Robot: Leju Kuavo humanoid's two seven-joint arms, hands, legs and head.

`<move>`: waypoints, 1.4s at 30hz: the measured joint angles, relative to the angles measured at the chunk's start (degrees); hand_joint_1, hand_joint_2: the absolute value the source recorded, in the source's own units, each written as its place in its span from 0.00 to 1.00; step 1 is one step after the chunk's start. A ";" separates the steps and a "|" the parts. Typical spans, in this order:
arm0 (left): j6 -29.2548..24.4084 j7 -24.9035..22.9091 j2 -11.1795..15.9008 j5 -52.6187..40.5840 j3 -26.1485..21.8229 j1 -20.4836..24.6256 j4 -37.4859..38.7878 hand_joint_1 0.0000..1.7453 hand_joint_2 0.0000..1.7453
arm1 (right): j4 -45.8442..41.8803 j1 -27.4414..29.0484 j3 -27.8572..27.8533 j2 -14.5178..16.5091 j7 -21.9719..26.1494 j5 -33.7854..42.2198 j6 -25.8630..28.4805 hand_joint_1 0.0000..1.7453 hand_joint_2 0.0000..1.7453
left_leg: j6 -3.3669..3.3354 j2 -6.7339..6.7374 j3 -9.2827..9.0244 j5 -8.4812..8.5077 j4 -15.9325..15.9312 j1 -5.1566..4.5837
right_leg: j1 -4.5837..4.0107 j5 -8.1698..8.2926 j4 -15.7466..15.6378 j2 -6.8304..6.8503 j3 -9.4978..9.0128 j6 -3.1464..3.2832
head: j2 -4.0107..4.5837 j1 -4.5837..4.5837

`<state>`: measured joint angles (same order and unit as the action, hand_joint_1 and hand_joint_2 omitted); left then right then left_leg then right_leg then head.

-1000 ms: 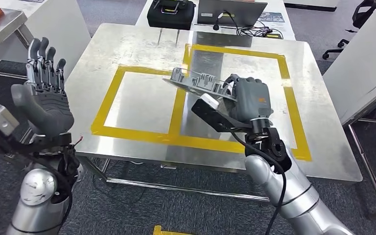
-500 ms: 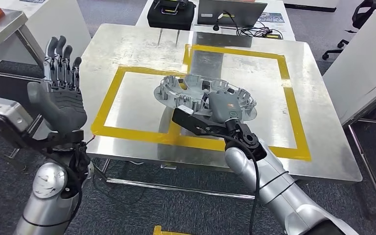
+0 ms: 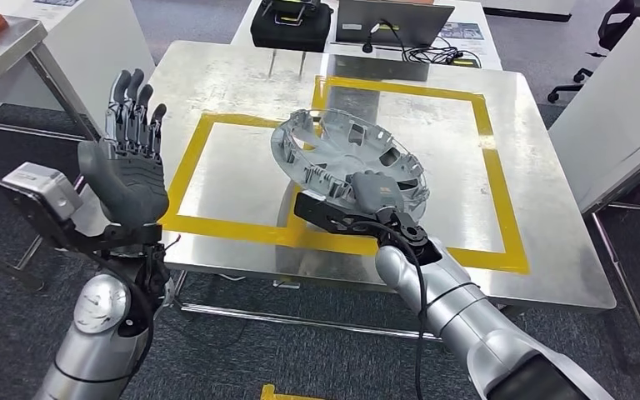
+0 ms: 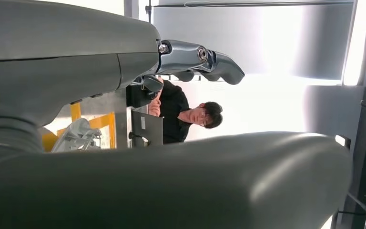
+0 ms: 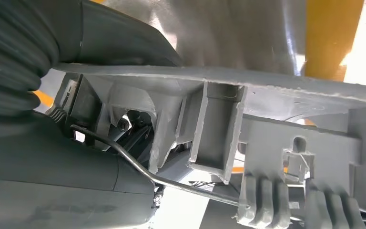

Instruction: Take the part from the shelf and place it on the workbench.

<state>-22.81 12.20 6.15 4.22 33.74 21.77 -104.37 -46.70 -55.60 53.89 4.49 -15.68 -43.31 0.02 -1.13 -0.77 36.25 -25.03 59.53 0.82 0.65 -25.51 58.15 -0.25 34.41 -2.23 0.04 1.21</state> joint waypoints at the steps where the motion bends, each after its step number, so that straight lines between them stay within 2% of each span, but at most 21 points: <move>1: 0.03 0.05 -0.07 0.06 0.13 0.00 0.12 0.00 0.00 | 0.73 -0.16 0.15 0.13 0.01 0.21 0.15 1.00 1.00 | 0.00 0.00 -0.01 0.00 0.00 0.00 | 0.00 0.01 0.00 0.00 -0.01 -0.01 | 0.00 0.00; 14: 0.17 0.81 -0.57 0.81 1.40 0.00 1.93 0.00 0.00 | 9.29 -2.26 0.86 0.63 -1.85 1.86 1.83 1.00 1.00 | -0.07 -0.02 -0.30 0.05 0.00 -0.01 | 0.01 0.05 -0.04 0.00 -0.26 -0.05 | 0.00 -0.12; 30: 0.48 0.37 -0.57 0.70 1.82 -0.12 2.06 0.00 0.00 | 11.75 -2.99 0.64 -1.52 -5.97 1.48 4.10 1.00 1.00 | -0.09 -0.04 -0.29 0.09 0.01 -0.02 | 0.01 0.09 -0.05 0.00 -0.30 -0.08 | 0.00 -0.11; 31: 0.52 0.37 -0.57 0.70 1.83 -0.12 2.06 0.00 0.00 | 11.81 -2.99 0.63 -1.57 -6.07 1.43 4.21 0.78 1.00 | -0.09 -0.05 -0.29 0.09 0.01 -0.02 | 0.01 0.09 -0.05 0.00 -0.30 -0.08 | 0.00 -0.13; 34: 0.60 0.37 -0.57 0.69 1.85 -0.13 2.06 0.00 0.00 | 11.98 -2.95 0.60 -1.68 -6.42 1.38 4.48 0.03 1.00 | -0.09 -0.05 -0.29 0.09 0.01 -0.01 | 0.00 0.09 -0.04 0.01 -0.29 -0.08 | 0.00 -0.17; 37: 0.61 0.37 -0.57 0.56 1.87 -0.19 2.06 0.00 0.00 | 12.17 -2.55 0.52 -1.80 -6.67 1.66 4.06 0.00 1.00 | -0.09 -0.04 -0.27 0.09 0.01 -0.01 | 0.00 0.09 -0.04 0.01 -0.27 -0.08 | 0.00 -0.14; 41: 0.67 0.32 -0.57 0.44 1.90 -0.38 2.06 0.00 0.00 | 12.42 -2.00 0.42 -1.92 -6.28 2.40 2.62 0.00 0.00 | -0.08 -0.02 -0.25 0.10 0.01 -0.01 | 0.00 0.09 -0.04 0.00 -0.27 -0.08 | 0.00 -0.14; 42: 0.68 0.31 -0.57 0.41 1.91 -0.41 2.06 0.00 0.00 | 12.46 -1.90 0.40 -1.90 -5.95 2.74 2.34 0.00 0.00 | -0.08 -0.03 -0.25 0.10 0.01 -0.01 | 0.00 0.09 -0.03 0.00 -0.27 -0.08 | 0.00 -0.15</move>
<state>-22.13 12.51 5.57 4.63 35.65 21.36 -102.31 -34.24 -57.50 54.29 2.60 -21.64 -40.57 2.36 -1.22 -0.79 36.01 -24.93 59.54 0.81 0.65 -25.42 58.11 -0.25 34.14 -2.32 0.04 1.06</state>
